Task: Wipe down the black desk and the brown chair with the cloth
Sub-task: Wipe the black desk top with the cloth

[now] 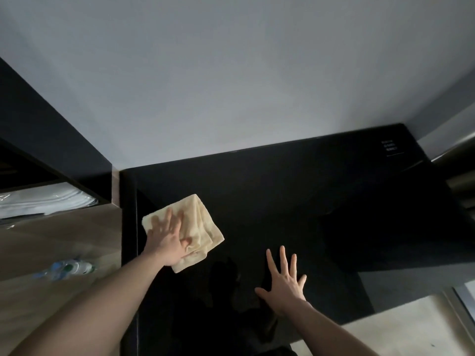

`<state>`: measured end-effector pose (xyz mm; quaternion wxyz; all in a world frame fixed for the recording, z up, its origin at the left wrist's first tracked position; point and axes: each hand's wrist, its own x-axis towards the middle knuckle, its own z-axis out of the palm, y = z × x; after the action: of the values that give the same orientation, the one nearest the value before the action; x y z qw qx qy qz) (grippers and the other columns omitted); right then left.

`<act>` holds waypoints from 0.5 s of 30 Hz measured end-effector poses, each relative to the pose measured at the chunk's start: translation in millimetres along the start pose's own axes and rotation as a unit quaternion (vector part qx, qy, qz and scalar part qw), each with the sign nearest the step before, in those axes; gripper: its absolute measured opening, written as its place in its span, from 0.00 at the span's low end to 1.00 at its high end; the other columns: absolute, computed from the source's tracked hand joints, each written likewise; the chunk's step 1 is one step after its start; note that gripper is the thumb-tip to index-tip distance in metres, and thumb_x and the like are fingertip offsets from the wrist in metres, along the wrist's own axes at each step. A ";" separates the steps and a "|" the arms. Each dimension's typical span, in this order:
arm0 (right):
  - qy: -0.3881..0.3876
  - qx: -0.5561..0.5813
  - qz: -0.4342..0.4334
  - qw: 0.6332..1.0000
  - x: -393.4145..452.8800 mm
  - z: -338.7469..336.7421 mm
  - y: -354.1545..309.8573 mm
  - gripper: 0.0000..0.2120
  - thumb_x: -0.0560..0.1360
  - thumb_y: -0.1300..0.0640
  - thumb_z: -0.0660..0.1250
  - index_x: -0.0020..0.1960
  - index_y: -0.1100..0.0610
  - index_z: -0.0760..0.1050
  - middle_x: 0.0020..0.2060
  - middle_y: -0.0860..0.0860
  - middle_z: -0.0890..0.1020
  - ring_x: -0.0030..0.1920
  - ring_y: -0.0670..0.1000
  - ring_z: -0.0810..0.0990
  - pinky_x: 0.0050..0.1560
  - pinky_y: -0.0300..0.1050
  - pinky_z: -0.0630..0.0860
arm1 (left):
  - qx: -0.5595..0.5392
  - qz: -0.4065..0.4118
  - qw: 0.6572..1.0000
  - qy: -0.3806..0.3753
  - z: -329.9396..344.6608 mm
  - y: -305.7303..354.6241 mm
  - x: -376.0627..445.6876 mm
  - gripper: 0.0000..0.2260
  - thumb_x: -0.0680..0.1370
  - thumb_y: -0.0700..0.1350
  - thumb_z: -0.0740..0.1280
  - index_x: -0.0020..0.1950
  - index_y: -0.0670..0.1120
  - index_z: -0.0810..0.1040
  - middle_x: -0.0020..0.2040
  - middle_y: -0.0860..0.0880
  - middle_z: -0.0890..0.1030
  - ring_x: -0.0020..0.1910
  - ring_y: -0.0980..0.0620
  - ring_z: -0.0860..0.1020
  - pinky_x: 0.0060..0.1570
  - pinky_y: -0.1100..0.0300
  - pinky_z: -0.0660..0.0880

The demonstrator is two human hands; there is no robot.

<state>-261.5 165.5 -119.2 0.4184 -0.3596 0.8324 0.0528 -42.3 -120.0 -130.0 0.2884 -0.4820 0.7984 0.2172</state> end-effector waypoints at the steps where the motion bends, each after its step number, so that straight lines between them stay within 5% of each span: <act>1: -0.003 -0.003 -0.002 1.000 -0.7 -0.3 0.7 0.53 0.79 0.36 0.68 0.83 0.41 0.29 0.79 0.49 0.21 0.80 0.63 0.25 0.78 0.78 0.45 | -0.004 -0.018 1.000 -0.005 -2.3 -7.2 -4.5 0.44 0.79 0.75 0.47 0.82 0.55 0.27 0.83 0.47 0.27 0.83 0.32 0.39 0.81 0.34 0.53; 4: -0.007 -0.009 -0.012 1.000 -3.9 0.5 4.6 0.52 0.79 0.36 0.67 0.84 0.42 0.30 0.79 0.49 0.22 0.80 0.62 0.25 0.79 0.76 0.44 | -0.005 -0.059 0.998 -0.001 -11.3 -24.3 -17.1 0.41 0.82 0.70 0.52 0.84 0.55 0.29 0.84 0.47 0.30 0.84 0.32 0.41 0.80 0.36 0.55; 15: 0.004 -0.037 -0.014 0.999 -7.1 -0.5 46.9 0.54 0.77 0.31 0.66 0.82 0.39 0.27 0.77 0.47 0.20 0.80 0.61 0.23 0.80 0.73 0.43 | -0.102 -0.114 0.988 -0.016 -9.8 -12.5 -8.0 0.48 0.75 0.77 0.56 0.83 0.61 0.33 0.81 0.52 0.25 0.81 0.32 0.32 0.76 0.27 0.50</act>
<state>-289.2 203.7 -123.7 0.4026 -0.3867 0.8262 0.0759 -30.7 -126.5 -118.2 0.2730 -0.5933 0.7070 0.2711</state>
